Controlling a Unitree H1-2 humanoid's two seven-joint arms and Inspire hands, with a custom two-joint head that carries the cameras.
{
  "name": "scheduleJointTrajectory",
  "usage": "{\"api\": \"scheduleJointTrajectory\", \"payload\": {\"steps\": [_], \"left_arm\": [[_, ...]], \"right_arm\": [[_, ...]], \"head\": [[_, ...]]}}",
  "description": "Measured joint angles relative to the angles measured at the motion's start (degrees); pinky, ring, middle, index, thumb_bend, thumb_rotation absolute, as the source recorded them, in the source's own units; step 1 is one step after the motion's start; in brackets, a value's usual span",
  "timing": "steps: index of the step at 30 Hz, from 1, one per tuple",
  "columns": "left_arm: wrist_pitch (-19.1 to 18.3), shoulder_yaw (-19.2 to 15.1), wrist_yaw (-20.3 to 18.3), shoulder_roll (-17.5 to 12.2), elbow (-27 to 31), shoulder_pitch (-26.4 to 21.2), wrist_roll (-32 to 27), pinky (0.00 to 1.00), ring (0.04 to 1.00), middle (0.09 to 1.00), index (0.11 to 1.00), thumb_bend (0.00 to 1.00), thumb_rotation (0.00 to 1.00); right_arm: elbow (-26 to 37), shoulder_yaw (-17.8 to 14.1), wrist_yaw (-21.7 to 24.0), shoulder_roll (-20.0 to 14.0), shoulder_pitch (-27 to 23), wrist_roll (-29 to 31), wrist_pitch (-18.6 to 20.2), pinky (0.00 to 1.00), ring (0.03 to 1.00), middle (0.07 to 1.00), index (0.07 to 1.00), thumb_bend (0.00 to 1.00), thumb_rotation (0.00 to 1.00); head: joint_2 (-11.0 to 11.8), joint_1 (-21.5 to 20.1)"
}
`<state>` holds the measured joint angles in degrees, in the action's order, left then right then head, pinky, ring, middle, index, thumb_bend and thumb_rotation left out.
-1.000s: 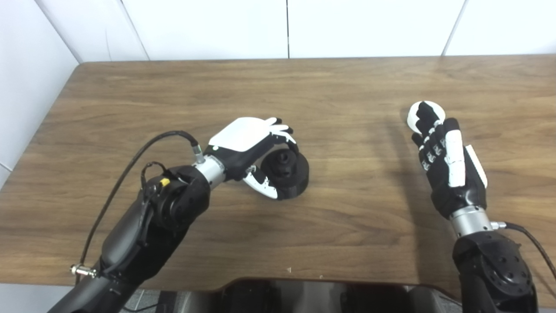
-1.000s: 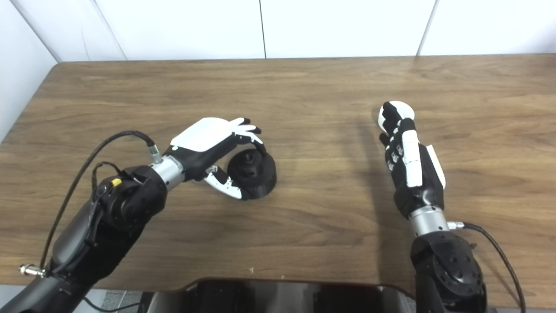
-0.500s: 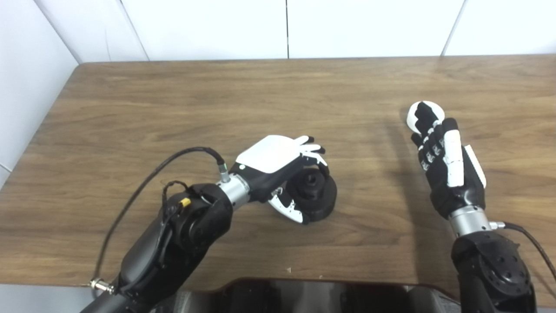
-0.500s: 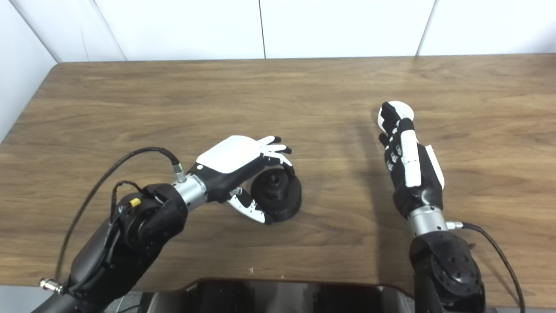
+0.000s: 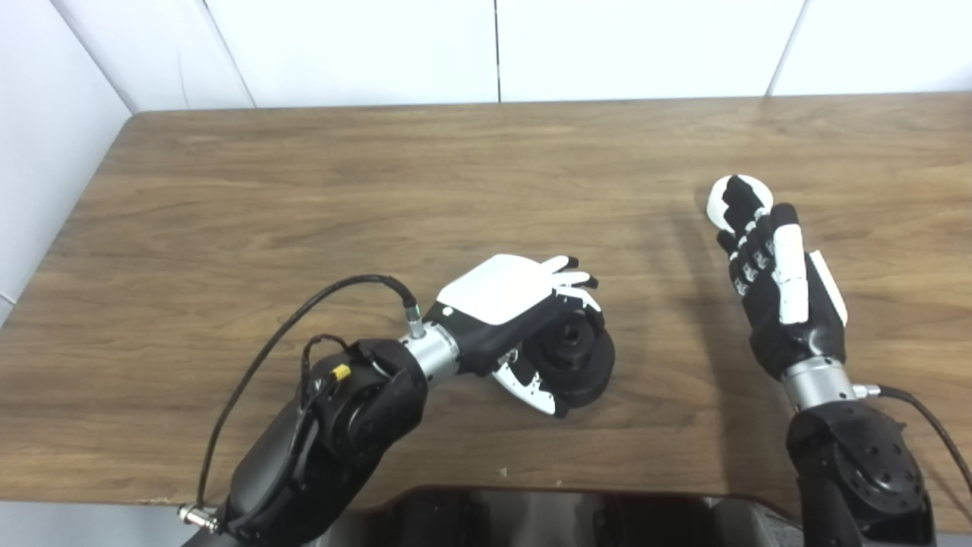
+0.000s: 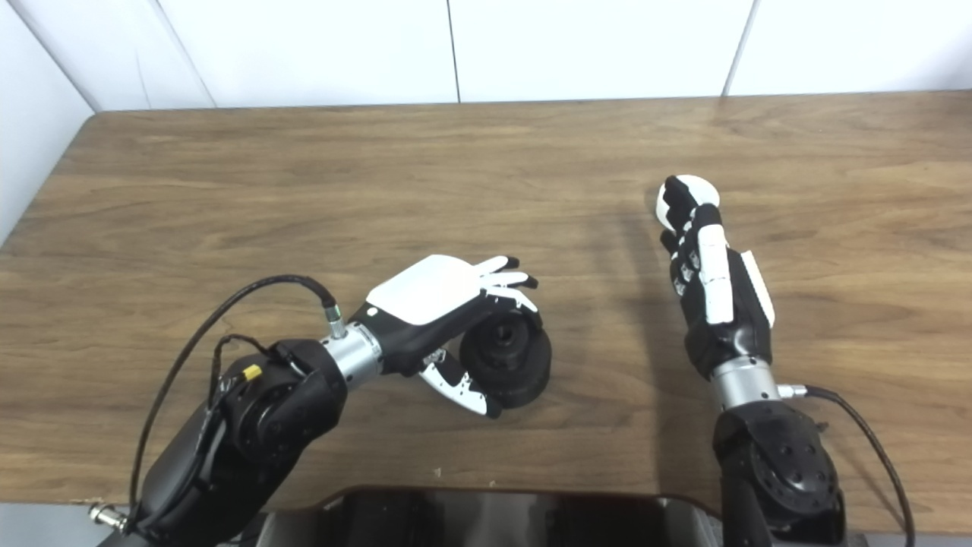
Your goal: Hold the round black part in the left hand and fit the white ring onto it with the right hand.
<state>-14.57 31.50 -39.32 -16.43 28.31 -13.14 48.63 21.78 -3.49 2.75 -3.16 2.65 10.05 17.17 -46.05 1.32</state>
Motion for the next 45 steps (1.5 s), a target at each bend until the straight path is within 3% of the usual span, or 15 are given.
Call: {"api": "scheduleJointTrajectory", "payload": {"steps": [19, 25, 45], "left_arm": [[1.2, -1.5, -0.3, 0.8, -0.4, 0.6, -0.7, 0.9, 0.998, 0.942, 0.773, 0.91, 0.19], [-0.8, -3.3, -2.0, 1.4, -0.4, 1.2, -1.9, 0.9, 1.0, 0.956, 0.85, 0.94, 0.19], [-3.0, -6.9, -2.3, 2.3, -0.7, 2.5, -3.5, 0.87, 0.99, 0.926, 0.897, 0.99, 0.17]], "right_arm": [[0.0, -0.1, 0.1, -0.2, -0.1, 0.1, 0.0, 1.0, 1.0, 0.966, 0.922, 0.56, 0.97], [0.0, -0.1, 0.2, -0.2, -0.1, 0.3, 0.1, 1.0, 1.0, 0.963, 0.919, 0.55, 0.97], [0.0, 0.0, 0.5, -0.3, 0.0, -0.1, 0.3, 1.0, 1.0, 0.951, 0.913, 0.56, 0.96]], "head": [[0.0, 0.1], [-0.2, 0.1], [-0.8, -0.1]]}}
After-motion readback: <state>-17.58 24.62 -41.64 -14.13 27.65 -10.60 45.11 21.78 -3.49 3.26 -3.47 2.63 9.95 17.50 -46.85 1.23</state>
